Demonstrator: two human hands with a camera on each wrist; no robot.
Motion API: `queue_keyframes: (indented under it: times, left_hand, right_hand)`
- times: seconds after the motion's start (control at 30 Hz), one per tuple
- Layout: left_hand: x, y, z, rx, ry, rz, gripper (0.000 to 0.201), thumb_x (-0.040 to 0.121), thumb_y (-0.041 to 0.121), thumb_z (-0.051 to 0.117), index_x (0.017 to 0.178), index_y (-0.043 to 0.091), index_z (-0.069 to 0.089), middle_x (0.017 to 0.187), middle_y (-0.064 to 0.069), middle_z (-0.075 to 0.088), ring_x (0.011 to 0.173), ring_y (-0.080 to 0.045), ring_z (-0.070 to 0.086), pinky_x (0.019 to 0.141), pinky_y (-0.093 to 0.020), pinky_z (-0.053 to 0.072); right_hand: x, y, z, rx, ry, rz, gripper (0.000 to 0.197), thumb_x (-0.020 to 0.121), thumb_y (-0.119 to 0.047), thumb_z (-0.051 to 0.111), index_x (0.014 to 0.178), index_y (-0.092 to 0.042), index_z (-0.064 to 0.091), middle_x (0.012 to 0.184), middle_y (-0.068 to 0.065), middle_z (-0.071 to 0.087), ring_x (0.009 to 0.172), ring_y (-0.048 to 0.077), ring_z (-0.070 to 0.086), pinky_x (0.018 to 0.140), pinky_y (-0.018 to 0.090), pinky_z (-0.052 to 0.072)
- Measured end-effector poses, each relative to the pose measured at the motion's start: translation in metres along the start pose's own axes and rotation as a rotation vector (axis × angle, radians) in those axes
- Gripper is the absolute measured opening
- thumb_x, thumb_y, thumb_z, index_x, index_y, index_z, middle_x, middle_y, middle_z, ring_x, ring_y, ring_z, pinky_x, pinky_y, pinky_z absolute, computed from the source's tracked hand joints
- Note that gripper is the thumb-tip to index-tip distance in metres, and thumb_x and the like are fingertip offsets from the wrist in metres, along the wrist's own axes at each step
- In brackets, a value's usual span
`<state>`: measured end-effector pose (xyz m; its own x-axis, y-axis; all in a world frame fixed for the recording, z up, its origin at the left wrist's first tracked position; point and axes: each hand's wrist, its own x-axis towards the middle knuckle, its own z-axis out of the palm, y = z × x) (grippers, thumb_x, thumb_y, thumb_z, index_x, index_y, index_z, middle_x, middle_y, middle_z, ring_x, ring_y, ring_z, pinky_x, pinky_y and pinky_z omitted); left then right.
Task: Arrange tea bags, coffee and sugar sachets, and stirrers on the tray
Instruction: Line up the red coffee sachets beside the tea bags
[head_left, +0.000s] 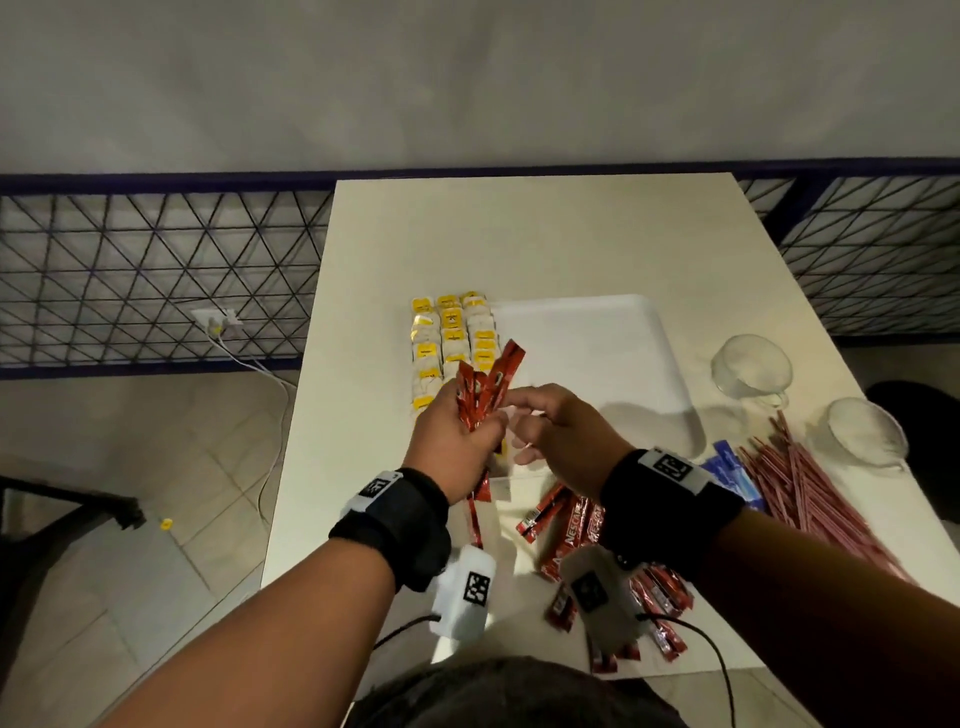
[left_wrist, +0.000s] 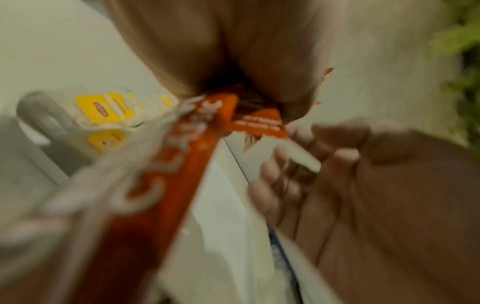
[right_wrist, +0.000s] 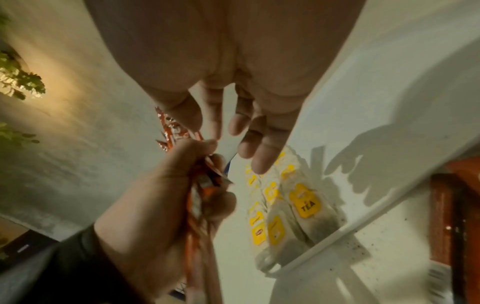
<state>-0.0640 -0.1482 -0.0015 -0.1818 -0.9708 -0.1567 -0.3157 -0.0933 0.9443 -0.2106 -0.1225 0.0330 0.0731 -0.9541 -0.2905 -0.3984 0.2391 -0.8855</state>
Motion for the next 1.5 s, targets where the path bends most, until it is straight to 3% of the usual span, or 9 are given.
queue_keyframes:
  times: [0.13, 0.23, 0.47, 0.63, 0.7, 0.8, 1.0, 1.1, 1.5]
  left_hand:
    - [0.009, 0.011, -0.003, -0.369, 0.242, -0.155, 0.016, 0.073, 0.028, 0.067, 0.089, 0.026, 0.064, 0.084, 0.003, 0.072, 0.080, -0.022, 0.070, 0.084, -0.051, 0.056]
    - [0.014, 0.021, -0.002, -0.494, 0.225, -0.168, 0.022, 0.067, 0.030, 0.068, 0.089, 0.026, 0.067, 0.088, -0.003, 0.074, 0.084, -0.031, 0.071, 0.083, -0.054, 0.056]
    - [0.023, 0.026, -0.026, -0.624, 0.298, -0.149, 0.013, 0.084, 0.009, 0.065, 0.086, 0.019, 0.056, 0.064, 0.004, 0.064, 0.056, -0.018, 0.061, 0.064, -0.036, 0.052]
    - [0.000, 0.024, -0.037, -0.533, -0.062, -0.211, 0.008, 0.093, 0.005, 0.056, 0.096, 0.012, 0.059, 0.059, 0.007, 0.065, 0.050, -0.011, 0.061, 0.048, -0.023, 0.049]
    - [-0.012, 0.021, -0.031, -0.502, -0.217, -0.227, 0.006, 0.092, 0.008, 0.060, 0.097, 0.005, 0.062, 0.071, 0.000, 0.072, 0.065, -0.016, 0.069, 0.060, -0.029, 0.056]
    - [-0.019, 0.012, -0.026, -0.452, -0.294, -0.229, 0.044, 0.077, 0.031, 0.076, 0.110, 0.004, 0.066, 0.104, -0.020, 0.071, 0.100, -0.040, 0.066, 0.093, -0.051, 0.052]
    - [-0.025, 0.008, -0.030, -0.458, -0.175, -0.230, 0.016, 0.084, 0.005, 0.069, 0.101, 0.006, 0.067, 0.084, -0.006, 0.074, 0.074, -0.017, 0.070, 0.062, -0.023, 0.054]
    - [-0.023, 0.014, -0.027, -0.458, -0.123, -0.242, 0.009, 0.088, 0.001, 0.062, 0.085, 0.009, 0.064, 0.058, 0.004, 0.063, 0.047, -0.010, 0.058, 0.046, -0.019, 0.045]
    - [0.006, 0.044, 0.009, -0.150, 0.055, -0.220, 0.002, 0.088, 0.008, 0.065, 0.087, 0.009, 0.067, 0.069, -0.001, 0.064, 0.060, -0.014, 0.056, 0.054, -0.021, 0.047]
  right_hand:
    - [-0.011, 0.000, 0.011, -0.005, -0.206, 0.188, 0.042, 0.074, -0.044, 0.064, 0.106, -0.017, 0.057, 0.088, 0.006, 0.064, 0.076, 0.021, 0.064, 0.079, 0.044, 0.055]
    - [-0.019, -0.003, 0.025, -0.119, -0.400, 0.146, 0.032, 0.083, -0.045, 0.067, 0.088, -0.014, 0.059, 0.073, 0.002, 0.065, 0.061, 0.009, 0.064, 0.061, 0.027, 0.054]
    - [-0.025, 0.010, 0.018, -0.129, -0.305, 0.210, 0.024, 0.099, -0.021, 0.045, 0.079, -0.019, 0.058, 0.056, -0.003, 0.057, 0.050, 0.019, 0.056, 0.059, 0.039, 0.056]
    - [-0.024, -0.002, 0.006, 0.170, 0.001, 0.133, 0.035, 0.104, -0.025, 0.030, 0.095, -0.021, 0.063, 0.074, 0.012, 0.054, 0.059, 0.022, 0.053, 0.063, 0.040, 0.047]
    - [-0.022, -0.011, 0.006, 0.117, 0.017, 0.086, 0.037, 0.104, -0.024, 0.027, 0.108, -0.022, 0.064, 0.093, 0.015, 0.055, 0.079, 0.020, 0.057, 0.074, 0.032, 0.048]
    - [-0.020, -0.018, 0.009, 0.164, -0.005, 0.080, 0.028, 0.103, -0.030, 0.037, 0.088, -0.017, 0.057, 0.072, -0.003, 0.048, 0.065, 0.011, 0.045, 0.065, 0.024, 0.039]
    - [-0.013, -0.012, 0.007, 0.286, 0.044, 0.042, 0.041, 0.087, -0.039, 0.060, 0.057, -0.012, 0.058, 0.058, 0.017, 0.053, 0.060, 0.028, 0.046, 0.069, 0.042, 0.040]
    - [-0.010, -0.009, -0.006, 0.267, 0.023, 0.039, 0.029, 0.087, -0.036, 0.060, 0.079, -0.008, 0.065, 0.061, 0.008, 0.058, 0.056, 0.023, 0.049, 0.063, 0.036, 0.043]
    - [0.018, 0.030, -0.093, 0.168, 0.050, -0.025, 0.008, 0.089, -0.014, 0.066, 0.085, -0.018, 0.072, 0.045, -0.013, 0.050, 0.046, 0.008, 0.040, 0.047, 0.017, 0.036]
